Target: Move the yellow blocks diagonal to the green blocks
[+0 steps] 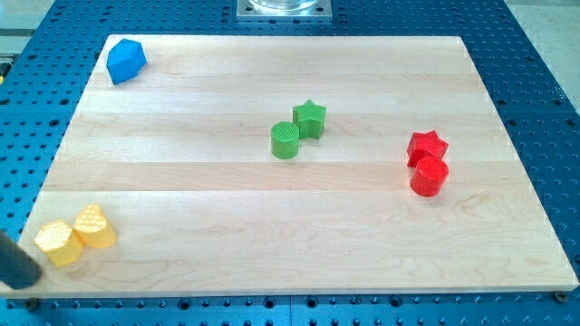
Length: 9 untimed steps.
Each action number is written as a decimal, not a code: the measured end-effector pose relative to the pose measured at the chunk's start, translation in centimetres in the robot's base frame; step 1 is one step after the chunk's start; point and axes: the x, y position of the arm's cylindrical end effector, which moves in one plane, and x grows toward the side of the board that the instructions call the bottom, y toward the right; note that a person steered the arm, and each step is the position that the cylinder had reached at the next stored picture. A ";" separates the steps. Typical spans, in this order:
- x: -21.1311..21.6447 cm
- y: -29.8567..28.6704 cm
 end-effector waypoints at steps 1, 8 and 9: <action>-1.6 1.8; -6.3 6.1; -6.3 11.9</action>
